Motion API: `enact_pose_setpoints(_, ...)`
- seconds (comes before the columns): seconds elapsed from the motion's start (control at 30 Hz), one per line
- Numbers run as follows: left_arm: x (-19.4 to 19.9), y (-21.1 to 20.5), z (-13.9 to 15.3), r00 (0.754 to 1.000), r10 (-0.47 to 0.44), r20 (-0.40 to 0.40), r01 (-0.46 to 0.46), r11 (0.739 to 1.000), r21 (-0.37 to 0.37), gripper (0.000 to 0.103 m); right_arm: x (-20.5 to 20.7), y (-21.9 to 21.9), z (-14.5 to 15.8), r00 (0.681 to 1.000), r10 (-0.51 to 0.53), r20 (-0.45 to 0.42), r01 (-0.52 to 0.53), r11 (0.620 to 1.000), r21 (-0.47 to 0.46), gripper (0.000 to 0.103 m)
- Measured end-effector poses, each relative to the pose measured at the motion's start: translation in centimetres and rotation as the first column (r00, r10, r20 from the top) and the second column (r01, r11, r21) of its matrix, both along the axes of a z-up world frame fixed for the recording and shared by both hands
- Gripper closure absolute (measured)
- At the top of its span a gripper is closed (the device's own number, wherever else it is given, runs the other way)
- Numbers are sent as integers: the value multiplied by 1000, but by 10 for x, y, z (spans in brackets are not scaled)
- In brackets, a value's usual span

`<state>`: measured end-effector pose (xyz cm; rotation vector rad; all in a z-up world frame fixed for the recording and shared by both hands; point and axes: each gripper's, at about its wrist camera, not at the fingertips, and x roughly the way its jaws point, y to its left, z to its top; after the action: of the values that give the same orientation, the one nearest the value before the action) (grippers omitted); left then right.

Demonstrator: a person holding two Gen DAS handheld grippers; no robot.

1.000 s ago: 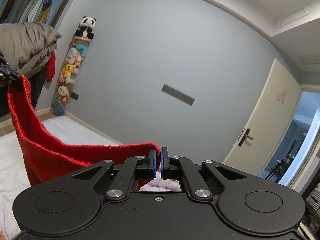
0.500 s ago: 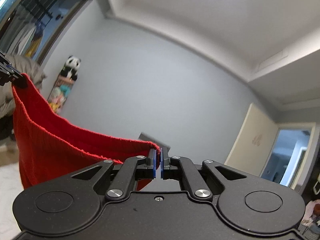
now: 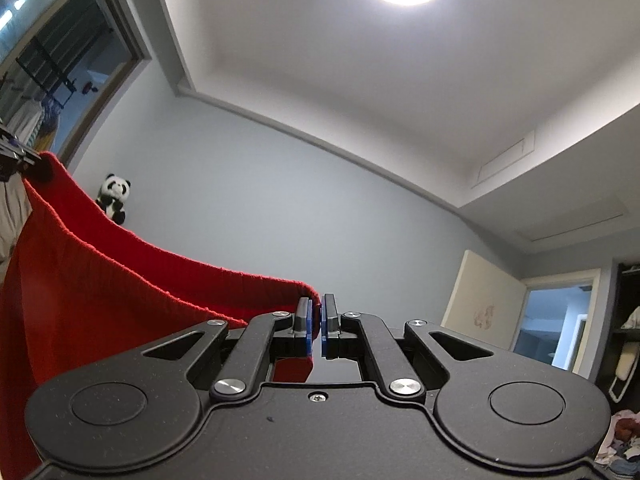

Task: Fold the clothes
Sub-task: 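Hold the red sweater raised and stretched between both grippers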

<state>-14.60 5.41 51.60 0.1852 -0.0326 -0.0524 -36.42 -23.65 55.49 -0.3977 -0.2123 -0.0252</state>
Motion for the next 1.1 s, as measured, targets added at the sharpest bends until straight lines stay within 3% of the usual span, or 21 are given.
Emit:
enact_pose_setpoints(0.23,25,0,-18,997,20,-71,-20,1000,-1,99,7,-2,-27,998,-4,-66,2,1000,-24,101)
enact_pose_setpoints(0.47,65,5,-47,987,21,-159,-24,1000,-15,99,46,-14,-71,986,-8,-164,4,1000,-26,101)
enact_pose_setpoints(0.77,141,10,-89,978,41,-206,-46,999,-17,99,113,-38,-128,966,-23,-258,19,1000,-16,101)
enact_pose_setpoints(0.9,191,16,-127,962,43,-269,-52,998,-26,99,153,-49,-158,950,-22,-313,20,1000,-11,101)
enact_pose_setpoints(1.1,266,25,-196,927,46,-372,-61,998,-27,99,211,-66,-232,908,-22,-418,20,1000,-9,101)
